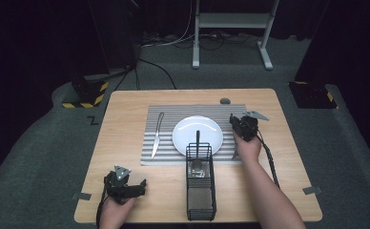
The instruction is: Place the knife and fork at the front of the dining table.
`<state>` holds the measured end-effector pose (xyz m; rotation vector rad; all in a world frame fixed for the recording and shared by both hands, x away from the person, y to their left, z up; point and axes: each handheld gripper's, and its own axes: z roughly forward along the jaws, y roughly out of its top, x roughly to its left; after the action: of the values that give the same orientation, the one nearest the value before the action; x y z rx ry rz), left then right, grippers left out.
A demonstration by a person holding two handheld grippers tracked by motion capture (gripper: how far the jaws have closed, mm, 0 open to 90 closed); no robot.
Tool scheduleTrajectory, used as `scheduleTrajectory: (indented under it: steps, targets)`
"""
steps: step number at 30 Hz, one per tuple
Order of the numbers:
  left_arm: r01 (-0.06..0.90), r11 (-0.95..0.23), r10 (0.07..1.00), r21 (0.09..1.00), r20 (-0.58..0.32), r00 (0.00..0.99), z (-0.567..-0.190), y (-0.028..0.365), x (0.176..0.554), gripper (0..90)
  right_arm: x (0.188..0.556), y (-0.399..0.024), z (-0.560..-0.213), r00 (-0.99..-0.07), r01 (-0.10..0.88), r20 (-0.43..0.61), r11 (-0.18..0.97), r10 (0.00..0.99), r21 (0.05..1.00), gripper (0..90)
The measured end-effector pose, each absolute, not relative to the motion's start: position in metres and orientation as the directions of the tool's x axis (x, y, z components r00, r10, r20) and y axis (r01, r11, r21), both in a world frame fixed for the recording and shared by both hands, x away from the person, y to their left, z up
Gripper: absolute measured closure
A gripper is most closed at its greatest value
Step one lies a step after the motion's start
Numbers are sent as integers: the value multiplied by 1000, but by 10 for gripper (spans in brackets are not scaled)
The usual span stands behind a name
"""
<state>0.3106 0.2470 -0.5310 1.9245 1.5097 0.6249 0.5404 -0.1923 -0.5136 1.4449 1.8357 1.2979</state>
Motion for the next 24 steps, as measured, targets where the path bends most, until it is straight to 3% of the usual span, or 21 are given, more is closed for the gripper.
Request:
scheduleTrajectory:
  steps: [15,24]
  targets:
    - [684,-167,970,710,-4,241,-531,247,311,2,541,-197,-513,-318,499,176,7,932,866,805]
    - [684,-167,970,710,-4,241,-531,247,311,2,520,-201,-500,-339,456,141,31,930,890,705]
